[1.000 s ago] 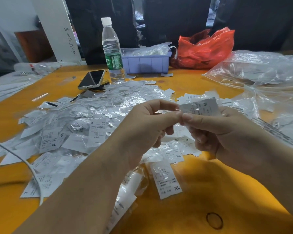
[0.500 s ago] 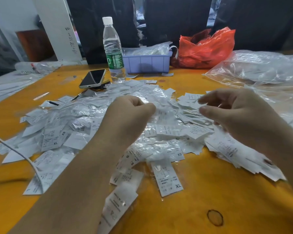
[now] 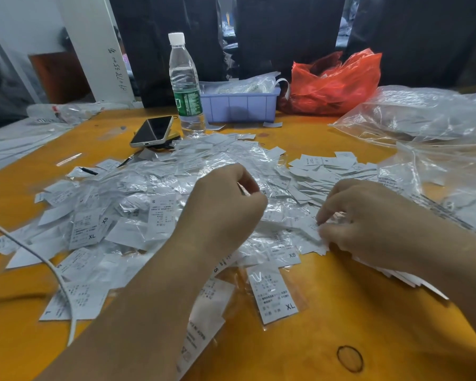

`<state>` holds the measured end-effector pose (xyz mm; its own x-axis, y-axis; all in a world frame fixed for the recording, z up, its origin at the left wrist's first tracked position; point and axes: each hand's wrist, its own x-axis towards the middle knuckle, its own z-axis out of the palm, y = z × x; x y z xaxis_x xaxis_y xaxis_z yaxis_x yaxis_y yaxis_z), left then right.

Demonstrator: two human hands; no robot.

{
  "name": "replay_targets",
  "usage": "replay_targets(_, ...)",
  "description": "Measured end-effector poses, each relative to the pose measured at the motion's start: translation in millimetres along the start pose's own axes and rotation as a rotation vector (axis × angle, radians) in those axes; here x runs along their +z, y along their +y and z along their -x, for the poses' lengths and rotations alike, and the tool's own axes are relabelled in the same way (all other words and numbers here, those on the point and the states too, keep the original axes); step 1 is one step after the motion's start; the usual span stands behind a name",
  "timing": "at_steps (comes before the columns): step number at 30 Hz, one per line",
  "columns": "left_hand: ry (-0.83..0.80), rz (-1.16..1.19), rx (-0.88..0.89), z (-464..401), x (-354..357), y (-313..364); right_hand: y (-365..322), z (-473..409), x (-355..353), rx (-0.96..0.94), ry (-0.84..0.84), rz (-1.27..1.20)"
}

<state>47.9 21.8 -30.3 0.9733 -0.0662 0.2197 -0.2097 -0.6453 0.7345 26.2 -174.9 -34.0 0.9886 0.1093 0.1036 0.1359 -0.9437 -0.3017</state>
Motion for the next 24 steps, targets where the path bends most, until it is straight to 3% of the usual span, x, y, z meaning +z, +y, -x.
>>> replay_targets(6, -0.046, 0.018, 0.022, 2.1, 3.0, -0.4, -2.9, 1.7, 3.4, -0.021, -0.044, 0.014)
replay_targets(11, -0.123, -0.002, 0.043, 3.8, 6.7, 0.5, -1.6, 1.2, 6.9, -0.063, 0.072, -0.013)
replay_targets(14, -0.166, 0.005, 0.088, 5.5, 12.2, 2.3, -5.7, 4.4, 3.1, -0.108, 0.238, -0.047)
replay_targets(17, -0.257, 0.195, 0.044, 7.3, 13.9, 7.7, -15.3, 16.2, -3.7, -0.268, 0.428, -0.115)
replay_targets(21, -0.412, 0.473, 0.013, 11.7, 13.9, 19.4, -32.0, 31.6, -6.9, -0.475, 0.413, -0.068)
replay_targets(24, -0.426, 0.554, 0.057, 16.7, 11.0, 21.9, -32.8, 43.3, -4.3, -0.474, 0.401, -0.075)
